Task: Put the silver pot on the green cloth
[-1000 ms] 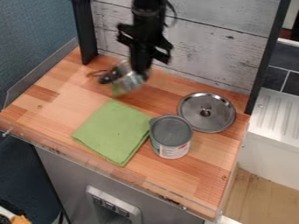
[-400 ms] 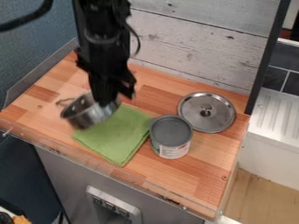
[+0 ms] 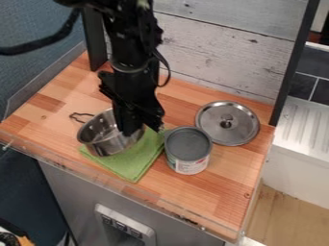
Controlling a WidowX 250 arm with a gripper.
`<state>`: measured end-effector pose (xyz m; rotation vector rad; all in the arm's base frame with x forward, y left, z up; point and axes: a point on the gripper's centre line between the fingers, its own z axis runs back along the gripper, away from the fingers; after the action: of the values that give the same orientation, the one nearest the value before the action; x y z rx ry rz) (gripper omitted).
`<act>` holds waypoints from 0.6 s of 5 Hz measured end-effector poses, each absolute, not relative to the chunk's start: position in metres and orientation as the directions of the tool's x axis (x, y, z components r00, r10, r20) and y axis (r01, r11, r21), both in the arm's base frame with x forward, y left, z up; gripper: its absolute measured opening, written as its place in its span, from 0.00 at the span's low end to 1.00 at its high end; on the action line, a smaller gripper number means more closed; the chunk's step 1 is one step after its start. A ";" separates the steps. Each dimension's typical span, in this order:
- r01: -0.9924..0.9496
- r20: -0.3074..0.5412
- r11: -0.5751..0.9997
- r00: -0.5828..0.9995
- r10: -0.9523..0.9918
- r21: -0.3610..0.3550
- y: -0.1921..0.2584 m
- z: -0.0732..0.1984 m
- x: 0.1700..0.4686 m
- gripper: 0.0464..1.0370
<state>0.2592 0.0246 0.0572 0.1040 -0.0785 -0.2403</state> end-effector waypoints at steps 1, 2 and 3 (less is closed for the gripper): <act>0.243 0.055 0.963 0.967 -0.251 0.112 0.020 0.052 0.262 0.02; 0.237 0.052 0.966 0.969 -0.243 0.099 0.018 0.050 0.265 0.16; 0.251 0.044 0.966 0.966 -0.254 0.068 0.013 0.053 0.261 0.41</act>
<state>0.2613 0.0134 0.0531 0.0625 -0.0526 -0.2554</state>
